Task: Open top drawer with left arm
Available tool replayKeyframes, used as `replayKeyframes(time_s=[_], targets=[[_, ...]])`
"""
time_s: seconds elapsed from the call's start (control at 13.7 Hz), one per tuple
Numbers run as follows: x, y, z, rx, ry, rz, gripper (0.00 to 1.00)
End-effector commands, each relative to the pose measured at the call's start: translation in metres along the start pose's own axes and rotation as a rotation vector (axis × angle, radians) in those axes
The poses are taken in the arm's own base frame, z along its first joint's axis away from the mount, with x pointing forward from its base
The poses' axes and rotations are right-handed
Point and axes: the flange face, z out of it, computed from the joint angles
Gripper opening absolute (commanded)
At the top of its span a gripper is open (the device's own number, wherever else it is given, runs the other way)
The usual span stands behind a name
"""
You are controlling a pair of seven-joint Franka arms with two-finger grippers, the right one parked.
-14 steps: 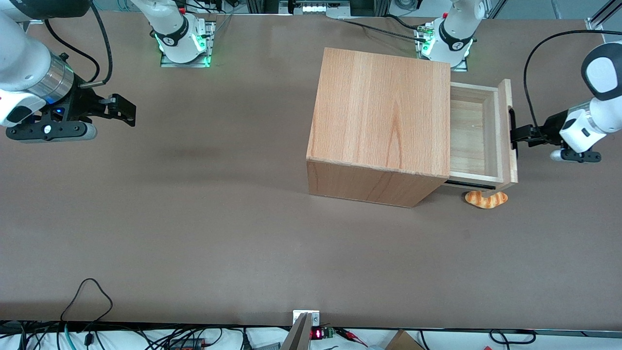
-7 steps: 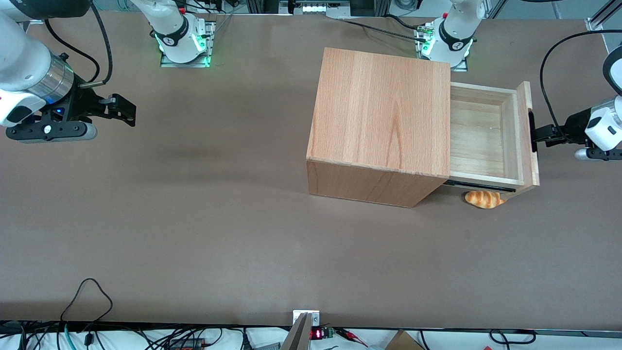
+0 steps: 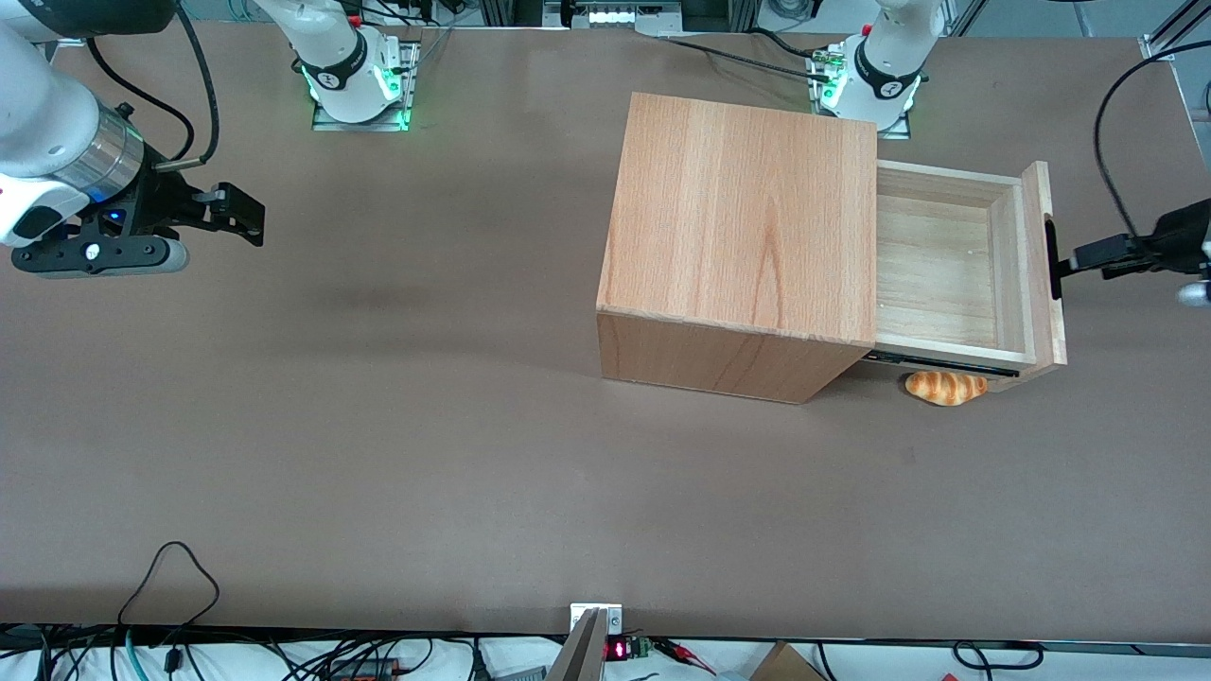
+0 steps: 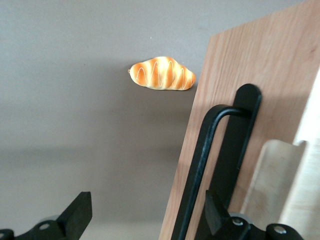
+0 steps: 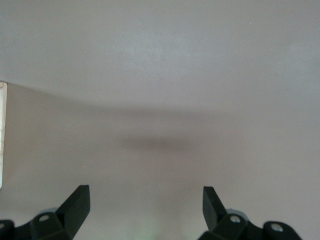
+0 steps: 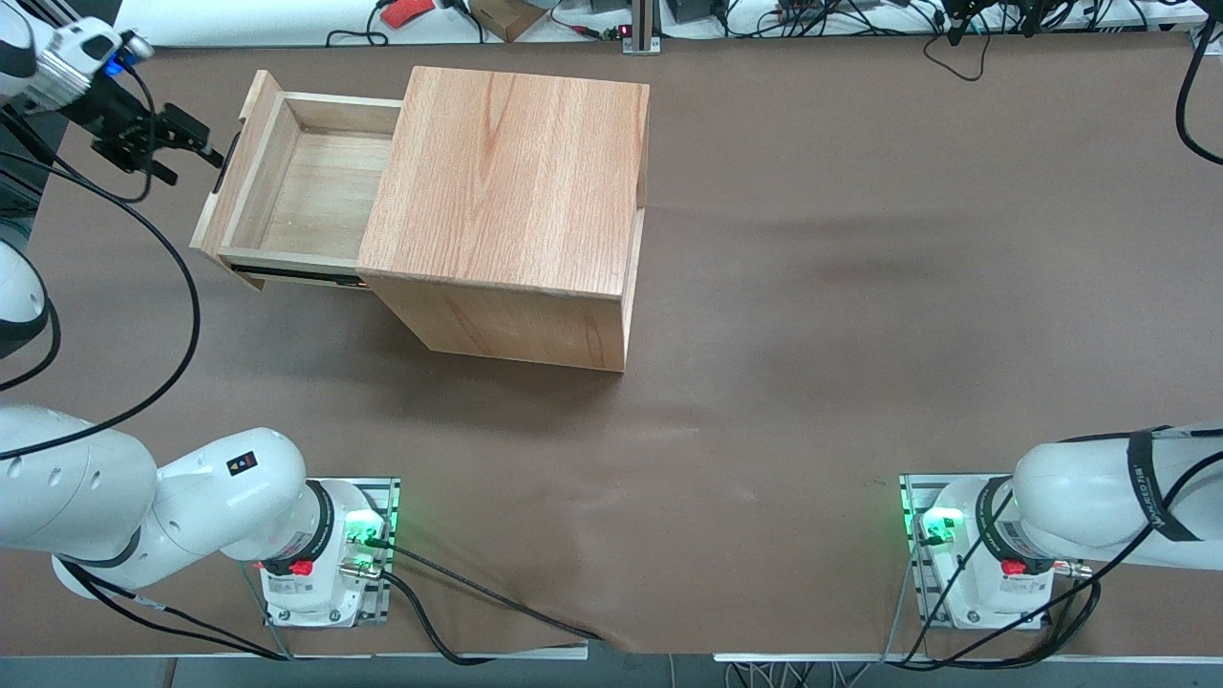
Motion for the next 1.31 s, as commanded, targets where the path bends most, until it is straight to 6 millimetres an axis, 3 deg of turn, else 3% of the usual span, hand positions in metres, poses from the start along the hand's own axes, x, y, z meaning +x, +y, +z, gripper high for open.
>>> replayKeyframes(time_s=[0.0, 0.22, 0.44, 0.73, 1.02, 1.24], targets=[[0.008, -0.002, -0.032, 0.004, -0.019, 0.012, 1.0], [0.012, 0.012, -0.075, 0.018, 0.012, 0.042, 1.0], [0.021, 0.049, -0.108, 0.103, 0.031, 0.118, 1.0], [0.03, 0.101, -0.122, 0.204, 0.046, 0.172, 1.0], [0.035, 0.164, -0.118, 0.235, 0.053, 0.225, 1.0], [0.035, 0.183, -0.122, 0.26, 0.067, 0.21, 1.0]])
